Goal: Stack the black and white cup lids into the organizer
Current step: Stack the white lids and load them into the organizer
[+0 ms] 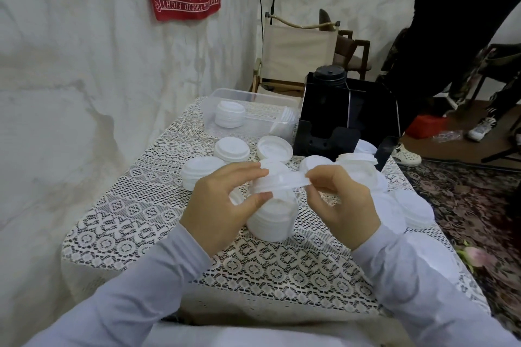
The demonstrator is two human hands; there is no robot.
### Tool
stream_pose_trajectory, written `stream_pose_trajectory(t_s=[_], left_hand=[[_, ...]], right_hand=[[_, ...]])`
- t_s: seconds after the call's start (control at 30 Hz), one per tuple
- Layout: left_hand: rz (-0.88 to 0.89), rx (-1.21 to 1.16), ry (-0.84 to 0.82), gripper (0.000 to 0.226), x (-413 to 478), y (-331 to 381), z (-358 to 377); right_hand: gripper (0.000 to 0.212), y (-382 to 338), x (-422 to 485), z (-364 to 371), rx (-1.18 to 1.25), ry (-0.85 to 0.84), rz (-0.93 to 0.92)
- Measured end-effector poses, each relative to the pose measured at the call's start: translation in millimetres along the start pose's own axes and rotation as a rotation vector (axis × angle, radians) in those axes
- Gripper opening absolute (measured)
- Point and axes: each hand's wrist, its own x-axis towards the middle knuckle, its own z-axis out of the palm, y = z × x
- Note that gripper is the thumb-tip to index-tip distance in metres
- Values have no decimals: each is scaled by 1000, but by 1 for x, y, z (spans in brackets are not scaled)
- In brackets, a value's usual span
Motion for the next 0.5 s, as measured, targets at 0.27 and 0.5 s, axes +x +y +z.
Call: stream_pose_trajectory(t_s=[0.27, 0.5], left_hand=[[278, 247, -27, 42, 4, -18, 8], [453, 443, -164, 40, -5, -36, 18]], right_hand=[[26, 16, 5, 2, -110, -52, -88], [30, 37, 0, 11, -52, -134, 9]])
